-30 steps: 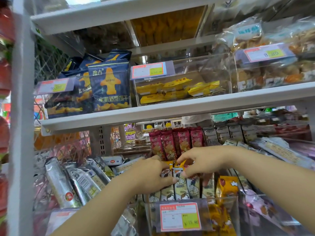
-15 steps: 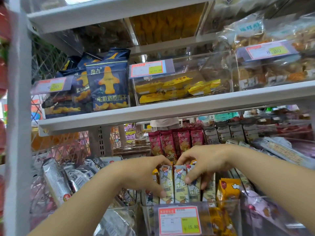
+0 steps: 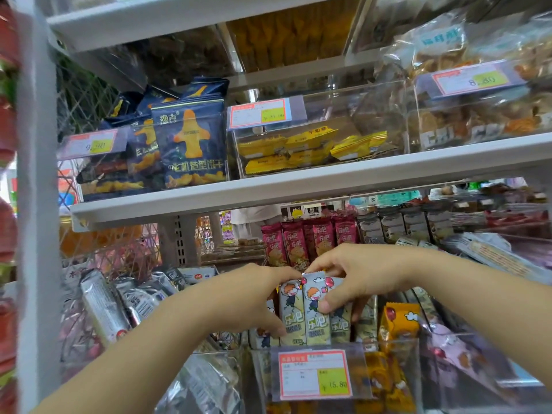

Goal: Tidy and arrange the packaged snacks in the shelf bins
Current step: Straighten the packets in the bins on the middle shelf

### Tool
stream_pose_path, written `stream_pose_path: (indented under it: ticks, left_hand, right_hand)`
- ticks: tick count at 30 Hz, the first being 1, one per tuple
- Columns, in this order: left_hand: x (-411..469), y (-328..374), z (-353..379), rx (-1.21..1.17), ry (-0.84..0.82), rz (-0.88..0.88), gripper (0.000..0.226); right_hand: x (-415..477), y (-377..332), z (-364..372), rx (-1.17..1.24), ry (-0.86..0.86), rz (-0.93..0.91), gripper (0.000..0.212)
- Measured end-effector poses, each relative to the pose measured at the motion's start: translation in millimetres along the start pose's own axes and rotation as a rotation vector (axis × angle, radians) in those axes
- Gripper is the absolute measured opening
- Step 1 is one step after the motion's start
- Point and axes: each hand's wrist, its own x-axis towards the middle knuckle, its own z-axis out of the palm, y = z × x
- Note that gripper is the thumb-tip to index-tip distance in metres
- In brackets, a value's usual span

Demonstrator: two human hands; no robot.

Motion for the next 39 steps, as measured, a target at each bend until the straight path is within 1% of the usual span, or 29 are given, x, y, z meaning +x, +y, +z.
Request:
stream_pose_path:
  ticks: [3, 7, 11, 14, 17, 20, 22, 27, 30, 35, 37, 39]
  left_hand:
    - [-4, 2, 3, 0.039, -0.016, -0.005, 0.079]
    - [-10, 2, 7, 0.054, -0.037, -0.013, 0.077]
    - [-12, 4, 6, 0.042, -0.003, -0.002, 0.078]
    - [-13, 2, 6, 0.016, 0.038, -0.007, 0.079]
    - [-16, 3, 5, -0.001, 0.104, 0.009, 0.074]
    - [-19, 4, 6, 0.013, 0.153, 0.026, 0.070]
    - [-22, 4, 5, -0.019, 0.181, 0.015, 0.067]
    - [-25, 2, 0, -0.104, 0.254, -0.004, 0.060]
    - [-28, -2, -4, -0.179, 0.336, -0.004, 0.059]
    - [-38, -15, -12, -0.249, 0.617, -0.046, 0.057]
    - [-39, -23, -11, -0.245, 0.706, -0.067, 0.055]
    - [-39, -33, -5, -0.238, 0.779, -0.085, 0.052]
  right_hand:
    - [-4, -2, 1, -0.054, 0.008, -0.021, 0.043]
    - [-9, -1, 2, -0.100, 0.035, -0.044, 0.030]
    - [-12, -2, 4, -0.273, 0.115, -0.089, 0.030]
    - [-14, -4, 5, -0.323, 0.168, -0.122, 0.031]
    - [-17, -6, 4, -0.363, 0.213, -0.139, 0.030]
    - [-18, -11, 4, -0.346, 0.223, -0.138, 0.026]
    - [-20, -15, 5, -0.347, 0.253, -0.141, 0.025]
    - [-23, -25, 6, -0.414, 0.354, -0.158, 0.031]
    - [-25, -32, 4, -0.443, 0.425, -0.170, 0.040]
    - [-23, -45, 5, -0.421, 0.681, -0.261, 0.042]
    - [-16, -47, 11, -0.388, 0.747, -0.296, 0.038]
    - [-6, -49, 20, -0.344, 0.784, -0.338, 0.030]
